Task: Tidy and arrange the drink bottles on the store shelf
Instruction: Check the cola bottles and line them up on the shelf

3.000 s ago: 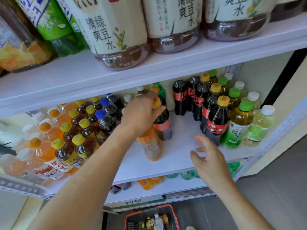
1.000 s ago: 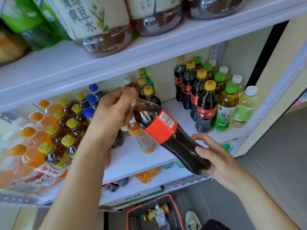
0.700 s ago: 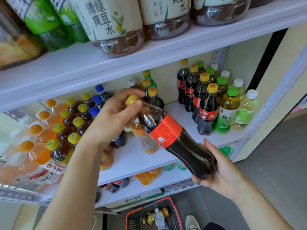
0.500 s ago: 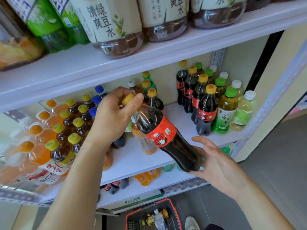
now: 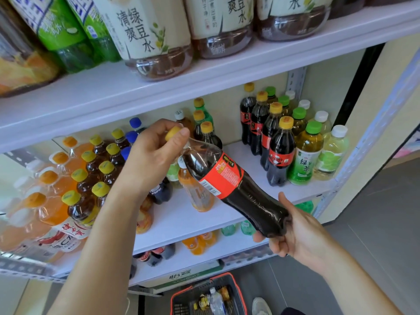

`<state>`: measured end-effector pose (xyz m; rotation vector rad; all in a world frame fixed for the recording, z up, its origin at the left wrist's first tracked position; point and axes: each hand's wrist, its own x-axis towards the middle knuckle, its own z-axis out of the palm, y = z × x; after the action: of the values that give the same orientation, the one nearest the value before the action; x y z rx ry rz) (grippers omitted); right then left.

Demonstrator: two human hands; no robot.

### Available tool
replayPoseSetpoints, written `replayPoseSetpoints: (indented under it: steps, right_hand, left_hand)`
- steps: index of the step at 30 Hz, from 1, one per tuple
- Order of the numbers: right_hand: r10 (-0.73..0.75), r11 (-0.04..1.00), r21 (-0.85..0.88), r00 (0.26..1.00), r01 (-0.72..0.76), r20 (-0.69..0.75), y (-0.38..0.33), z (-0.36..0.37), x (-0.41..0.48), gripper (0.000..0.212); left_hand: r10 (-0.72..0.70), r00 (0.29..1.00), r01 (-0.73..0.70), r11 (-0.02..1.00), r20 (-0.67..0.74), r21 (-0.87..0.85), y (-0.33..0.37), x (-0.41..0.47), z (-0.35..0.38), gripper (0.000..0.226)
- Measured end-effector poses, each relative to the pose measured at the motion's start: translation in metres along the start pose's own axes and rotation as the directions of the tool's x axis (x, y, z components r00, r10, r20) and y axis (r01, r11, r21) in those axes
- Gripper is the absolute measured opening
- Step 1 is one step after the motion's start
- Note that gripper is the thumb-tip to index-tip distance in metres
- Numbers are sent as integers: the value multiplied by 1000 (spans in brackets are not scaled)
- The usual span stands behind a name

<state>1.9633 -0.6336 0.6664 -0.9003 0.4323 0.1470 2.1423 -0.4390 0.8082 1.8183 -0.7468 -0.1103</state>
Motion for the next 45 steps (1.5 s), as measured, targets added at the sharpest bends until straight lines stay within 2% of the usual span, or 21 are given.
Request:
replayPoseSetpoints:
  steps: [2,4,6,9,10,12,15,18,20,23,25,27,30,32,37,41,43,45]
  right_hand:
    - [6,1000,16,999,-7,33,2,0,1,60]
    - [-72,995,69,995,68,67,4,-1,1,57]
    - [-176,983,86,971,164,164,3,0,0,53]
    - [-227,974,40,955,224,190,3,0,-1,57]
    - [-216,976,40,962,213,165,3,0,-2,57]
    - [-142,988,82,986,135,83,3,4,-1,55]
    - [69,992,107,996,-63,-50,3,1,3,60]
    - [168,982,93,986,-167,-10,4,-3,4,62]
    - [143,981,132,990,-143,14,6,-1,5,61]
    - [-38,987,157,999,33,31,4,3,6,41]
    - [-100,988,121,992,91,71,3,5,3,44]
    - [-105,989,111,992,97,74,4,4,1,52]
    - [-58,995,89,997,54,41,5,5,2,51]
    - [-9,998,62,999,7,36,6,4,6,56]
    - [57,996,66,997,-60,59,7,1,12,61]
    - [69,995,73,997,-72,40,9,3,16,53]
    - [60,997,57,998,-59,-6,10,3,18,51]
    - [18,997,-69,998,-22,-59,12,2,19,39]
  left_hand:
    - [5,997,1,997,-74,75,-1,2,2,29]
    - [27,990,-6,987,-136,158,-3,2,3,29]
    - [50,974,3,972,-219,235,-2,3,6,32]
    - [27,958,39,974,-286,222,1,4,10,29]
    - [7,964,42,983,-267,178,1,5,9,24]
    - [-28,990,36,998,-139,55,4,4,6,14]
    - [24,998,-22,999,53,-35,6,0,5,10]
    - [61,998,-61,998,5,-1,5,0,11,13]
    - [62,995,-56,995,-76,77,4,2,15,14]
    - [91,979,-31,951,-183,308,2,5,19,28]
    - [64,978,5,944,-199,329,2,8,19,32]
    - [21,990,14,972,-143,236,1,9,15,28]
    - [0,1000,-2,992,16,122,-2,10,8,9]
    - [8,999,-12,995,37,97,-6,10,7,8]
    - [10,1000,-8,994,-14,106,-10,9,11,15]
    - [31,1000,-31,991,1,130,-8,8,14,21]
    - [74,997,-75,978,14,196,-6,7,18,25]
    - [126,992,-127,935,23,332,-4,7,23,29]
